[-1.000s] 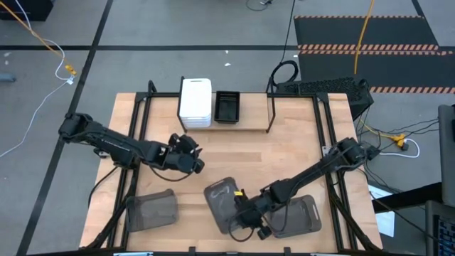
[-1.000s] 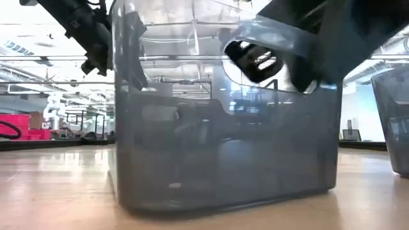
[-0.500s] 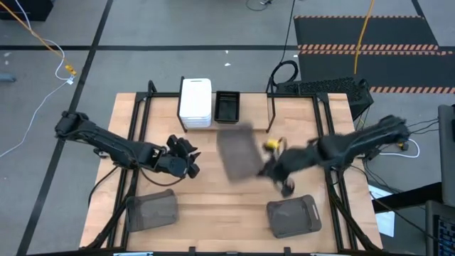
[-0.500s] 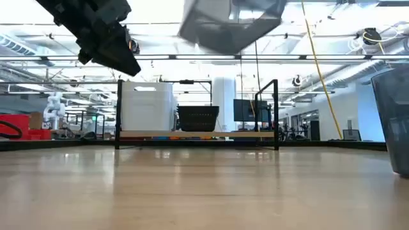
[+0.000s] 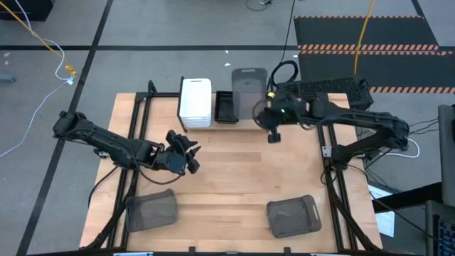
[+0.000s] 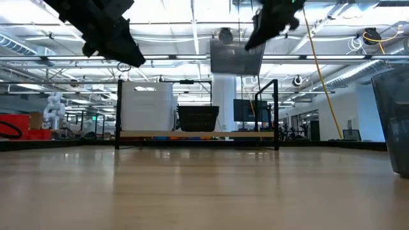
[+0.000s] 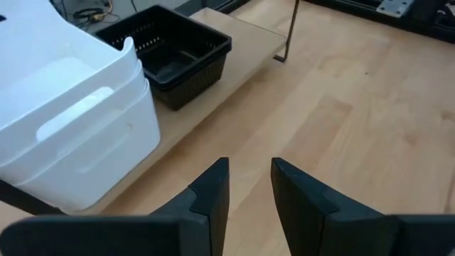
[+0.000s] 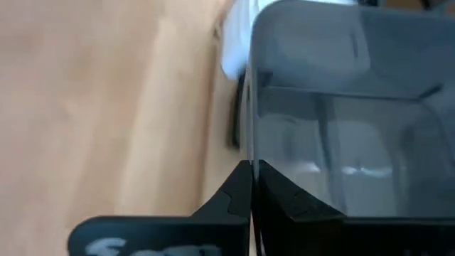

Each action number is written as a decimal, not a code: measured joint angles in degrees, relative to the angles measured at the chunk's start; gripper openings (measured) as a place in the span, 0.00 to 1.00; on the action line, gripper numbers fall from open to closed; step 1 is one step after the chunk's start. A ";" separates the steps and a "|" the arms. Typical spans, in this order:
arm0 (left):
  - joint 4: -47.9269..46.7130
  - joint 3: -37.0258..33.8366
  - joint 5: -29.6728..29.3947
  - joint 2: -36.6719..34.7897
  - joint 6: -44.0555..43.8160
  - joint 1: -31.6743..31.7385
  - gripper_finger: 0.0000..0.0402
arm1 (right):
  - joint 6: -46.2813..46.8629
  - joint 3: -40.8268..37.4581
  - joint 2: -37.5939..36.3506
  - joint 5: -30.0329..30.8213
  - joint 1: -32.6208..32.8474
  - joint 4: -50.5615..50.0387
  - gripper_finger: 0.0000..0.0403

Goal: Stack baskets on shelf by color
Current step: Put the center gray bin on the shelf, then stack the left gray bin on top of the other gray bin on the shelf

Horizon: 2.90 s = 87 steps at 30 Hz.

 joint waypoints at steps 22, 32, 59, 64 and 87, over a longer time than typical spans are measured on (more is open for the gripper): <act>-2.02 0.00 0.22 0.00 0.07 -0.62 0.27 | -4.07 -2.37 14.15 -9.14 -9.79 -2.70 0.00; -2.04 0.00 0.94 0.00 -0.07 -0.62 0.27 | -4.28 -4.92 14.08 -9.10 -11.51 -0.67 0.06; -1.93 0.00 41.32 0.02 -34.94 -20.10 0.27 | 21.95 -17.77 -6.73 -25.44 2.81 35.78 0.36; -5.75 0.00 44.99 0.02 -47.33 -22.17 0.27 | 24.76 -32.91 -7.33 -25.06 9.25 63.47 0.36; -20.08 -0.02 41.79 1.22 -50.46 -14.94 0.27 | 22.01 -34.95 -14.89 -17.49 12.81 62.66 0.36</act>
